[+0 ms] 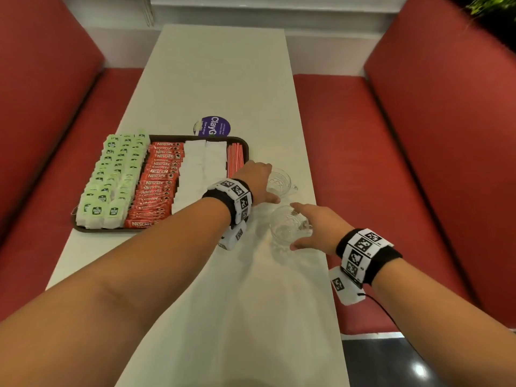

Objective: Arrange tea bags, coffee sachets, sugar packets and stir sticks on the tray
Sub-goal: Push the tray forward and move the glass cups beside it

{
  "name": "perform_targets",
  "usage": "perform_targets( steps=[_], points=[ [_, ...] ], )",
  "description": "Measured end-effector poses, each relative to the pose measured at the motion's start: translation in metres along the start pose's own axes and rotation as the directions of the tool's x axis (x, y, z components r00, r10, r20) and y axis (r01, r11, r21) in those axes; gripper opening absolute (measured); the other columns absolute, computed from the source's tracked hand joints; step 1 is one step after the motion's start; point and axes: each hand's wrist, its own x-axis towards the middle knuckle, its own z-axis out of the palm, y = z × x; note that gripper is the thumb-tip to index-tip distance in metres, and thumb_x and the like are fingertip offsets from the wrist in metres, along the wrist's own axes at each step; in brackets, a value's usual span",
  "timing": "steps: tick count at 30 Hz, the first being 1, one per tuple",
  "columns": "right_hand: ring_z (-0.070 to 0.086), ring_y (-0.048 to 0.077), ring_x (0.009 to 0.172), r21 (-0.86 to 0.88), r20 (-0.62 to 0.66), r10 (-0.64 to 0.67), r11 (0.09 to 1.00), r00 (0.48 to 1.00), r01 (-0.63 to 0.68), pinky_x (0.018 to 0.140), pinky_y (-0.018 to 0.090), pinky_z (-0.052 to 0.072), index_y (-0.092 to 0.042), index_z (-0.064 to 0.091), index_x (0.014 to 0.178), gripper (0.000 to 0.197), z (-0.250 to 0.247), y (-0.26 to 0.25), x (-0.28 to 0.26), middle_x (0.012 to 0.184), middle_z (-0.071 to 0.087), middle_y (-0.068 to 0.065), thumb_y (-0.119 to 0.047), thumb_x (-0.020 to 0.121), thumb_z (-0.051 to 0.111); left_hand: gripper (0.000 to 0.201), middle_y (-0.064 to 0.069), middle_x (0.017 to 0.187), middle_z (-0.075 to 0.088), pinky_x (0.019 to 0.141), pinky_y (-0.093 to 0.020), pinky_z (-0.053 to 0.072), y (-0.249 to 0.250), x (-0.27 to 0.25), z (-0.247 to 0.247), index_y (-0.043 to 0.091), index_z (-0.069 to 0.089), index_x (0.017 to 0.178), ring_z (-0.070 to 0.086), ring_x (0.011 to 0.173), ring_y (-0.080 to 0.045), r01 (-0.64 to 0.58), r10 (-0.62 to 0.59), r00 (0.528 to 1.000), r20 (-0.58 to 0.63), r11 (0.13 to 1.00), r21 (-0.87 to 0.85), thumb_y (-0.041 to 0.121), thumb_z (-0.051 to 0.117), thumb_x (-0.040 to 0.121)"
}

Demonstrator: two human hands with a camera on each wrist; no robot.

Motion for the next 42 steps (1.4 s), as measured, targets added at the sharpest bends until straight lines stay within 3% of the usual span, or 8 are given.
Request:
perform_targets(
  steps=[6,12,21,29,35,42],
  points=[
    [0.053,0.019,0.129,0.110,-0.050,0.022,0.994,0.998,-0.017,0.102,0.024,0.039,-0.025,0.031,0.156,0.106,-0.010,-0.004,0.039,0.149,0.049,-0.004,-0.041,0.069,0.089,0.094,-0.010,0.148,0.046,0.110,-0.043,0.037,-0.020,0.043,-0.019,0.010,0.036,0.148,0.038,0.136,-0.031,-0.013,0.013,1.000,0.001,0.999,-0.045,0.060,0.074,0.078],
    [0.050,0.019,0.133,0.161,-0.073,0.021,0.987,0.997,-0.009,0.111,0.031,0.040,-0.024,0.030,0.156,0.106,-0.015,-0.011,0.076,0.153,0.047,-0.003,-0.039,0.070,0.089,0.100,-0.007,0.151,0.044,0.113,-0.042,0.035,-0.039,0.079,-0.028,0.018,0.030,0.154,0.036,0.140,-0.029,-0.012,0.009,1.000,-0.029,0.996,-0.092,0.057,0.078,0.075],
    [0.055,0.022,0.128,0.153,-0.066,0.001,0.988,0.998,0.009,0.103,0.030,0.042,-0.024,0.032,0.155,0.104,-0.022,-0.020,0.103,0.151,0.048,-0.001,-0.038,0.071,0.089,0.099,0.000,0.149,0.047,0.106,-0.032,0.036,-0.050,0.094,-0.038,0.017,0.035,0.152,0.047,0.133,-0.023,-0.023,0.020,1.000,-0.023,0.992,-0.127,0.051,0.083,0.072],
    [0.054,0.021,0.127,0.143,-0.055,-0.020,0.989,0.998,0.028,0.104,0.029,0.039,-0.025,0.023,0.158,0.110,-0.019,-0.028,0.105,0.150,0.049,-0.003,-0.038,0.071,0.089,0.104,-0.004,0.140,0.056,0.105,-0.036,0.044,-0.046,0.093,-0.042,0.009,0.039,0.148,0.052,0.127,-0.025,0.028,-0.030,0.999,-0.018,0.996,-0.087,0.058,0.083,0.067],
    [0.054,0.022,0.128,0.144,-0.063,0.004,0.989,0.998,0.005,0.105,0.030,0.040,-0.023,0.028,0.156,0.107,-0.020,-0.030,0.101,0.150,0.050,-0.001,-0.039,0.070,0.089,0.100,-0.010,0.129,0.060,0.092,-0.038,0.051,-0.044,0.088,-0.042,0.006,0.050,0.136,0.058,0.116,-0.027,0.104,-0.105,0.994,-0.024,0.994,-0.030,0.064,0.084,0.061],
    [0.056,0.025,0.124,0.155,-0.053,-0.002,0.988,0.999,0.010,0.099,0.029,0.042,-0.026,0.025,0.155,0.111,-0.026,-0.039,0.092,0.144,0.054,0.003,-0.038,0.067,0.091,0.100,-0.011,0.124,0.062,0.087,-0.039,0.054,-0.050,0.075,-0.035,0.007,0.046,0.135,0.060,0.110,-0.028,0.124,-0.125,0.991,-0.036,0.992,-0.027,0.073,0.075,0.065]
  ],
)
